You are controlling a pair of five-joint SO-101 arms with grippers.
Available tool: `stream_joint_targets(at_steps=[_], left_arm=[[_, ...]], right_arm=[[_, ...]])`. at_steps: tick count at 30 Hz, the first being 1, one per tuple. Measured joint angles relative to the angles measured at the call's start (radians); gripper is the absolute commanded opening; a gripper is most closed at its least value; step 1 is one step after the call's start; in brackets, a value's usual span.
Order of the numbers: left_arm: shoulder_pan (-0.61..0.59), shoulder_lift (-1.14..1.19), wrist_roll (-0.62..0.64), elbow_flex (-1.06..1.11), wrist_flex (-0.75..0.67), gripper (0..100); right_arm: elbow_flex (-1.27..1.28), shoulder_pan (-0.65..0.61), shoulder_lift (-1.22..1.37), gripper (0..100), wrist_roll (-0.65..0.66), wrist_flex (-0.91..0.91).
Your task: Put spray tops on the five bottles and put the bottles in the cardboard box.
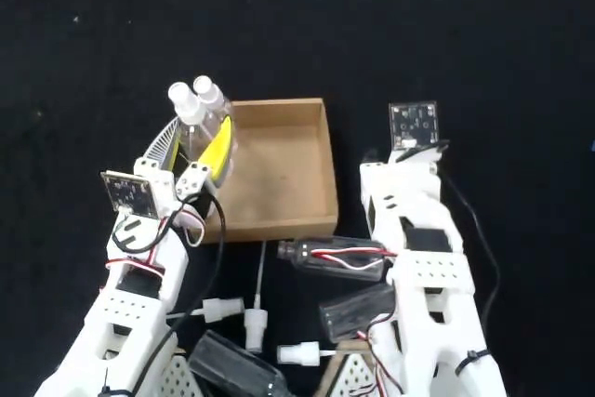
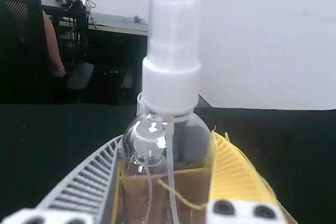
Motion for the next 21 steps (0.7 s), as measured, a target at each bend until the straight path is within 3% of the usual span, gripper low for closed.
stream_joint_targets(at_steps=[10, 21], left_arm=[[0.0, 0.018, 0.0, -0.005, 0.002, 3], [0.0, 0.322, 0.0, -0.072, -0.043, 3]], right_arm=[[0.0, 0.0, 0.0, 13.1, 0.0, 0.0], [0.0, 0.0, 0.0, 13.1, 0.0, 0.0]])
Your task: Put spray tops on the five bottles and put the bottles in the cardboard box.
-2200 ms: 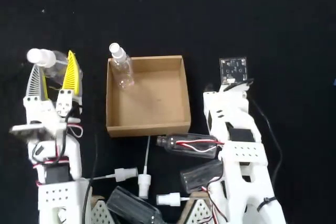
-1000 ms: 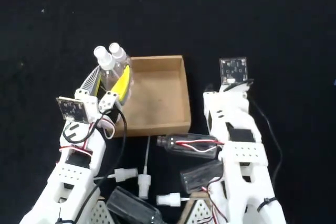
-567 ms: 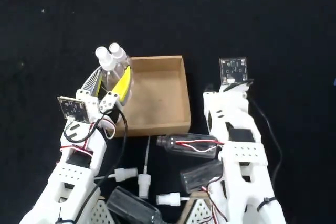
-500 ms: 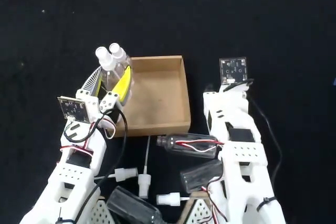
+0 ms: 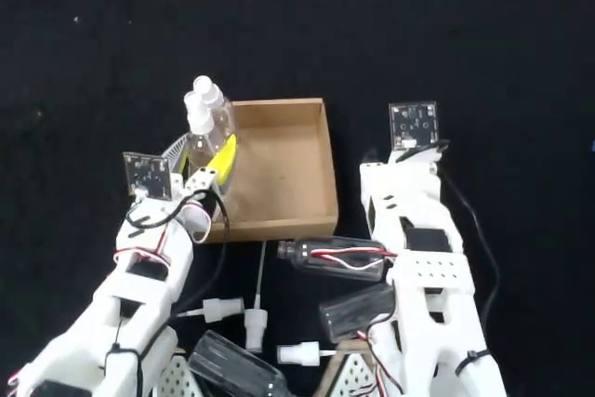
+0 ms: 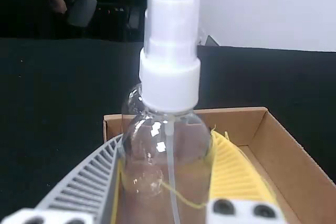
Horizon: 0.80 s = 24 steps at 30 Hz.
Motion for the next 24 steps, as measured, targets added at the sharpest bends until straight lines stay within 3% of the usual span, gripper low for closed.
stream_joint_targets(at_steps=[7, 24], left_arm=[[0.0, 0.109, 0.0, 0.041, -0.253, 3], [0.0, 0.278, 0.0, 0.041, -0.287, 3]], right_arm=[[0.006, 0.0, 0.0, 13.1, 0.0, 0.0], [0.006, 0.0, 0.0, 13.1, 0.0, -0.026]])
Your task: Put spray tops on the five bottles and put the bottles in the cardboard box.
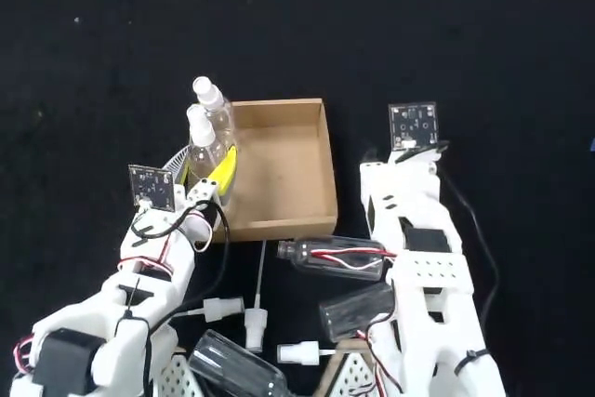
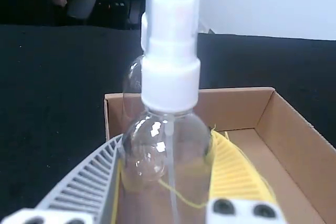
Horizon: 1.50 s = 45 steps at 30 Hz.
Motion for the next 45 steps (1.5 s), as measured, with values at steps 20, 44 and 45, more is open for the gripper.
stream_joint_targets(at_steps=[20, 44, 45], left_arm=[[0.003, 0.255, -0.072, -0.069, -0.21, 13], [0.0, 0.324, -0.077, -0.044, -0.365, 33], [0.0, 0.324, -0.077, -0.044, -0.365, 33]], right_arm=[[0.018, 0.003, 0.0, 13.1, 0.0, -0.028], [0.021, 0.006, 0.0, 13.1, 0.0, -0.028], [0.021, 0.006, 0.0, 13.1, 0.0, -0.028]])
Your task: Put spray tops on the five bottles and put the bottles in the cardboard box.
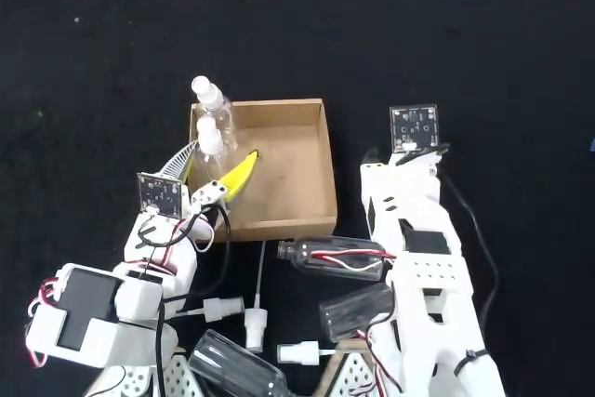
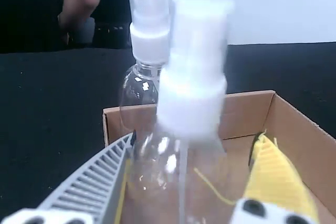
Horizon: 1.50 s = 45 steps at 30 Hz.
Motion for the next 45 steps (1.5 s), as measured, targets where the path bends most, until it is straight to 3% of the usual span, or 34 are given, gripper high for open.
stream_joint_targets(at_steps=[30, 34, 38, 45], left_arm=[[-0.023, 0.0, 0.0, 0.055, -0.009, 32], [-0.031, -0.092, 0.0, 0.069, 0.003, 32], [-0.04, -0.25, 0.0, 0.069, 0.144, 33], [-0.046, -0.669, 0.0, 0.071, 0.649, 33]], right_arm=[[0.0, 0.0, 0.0, 13.1, 0.0, 0.0], [0.003, 0.0, 0.0, 13.1, 0.0, -0.017], [0.02, 0.0, 0.0, 13.1, 0.0, -0.043], [0.02, 0.0, 0.0, 13.1, 0.0, -0.044]])
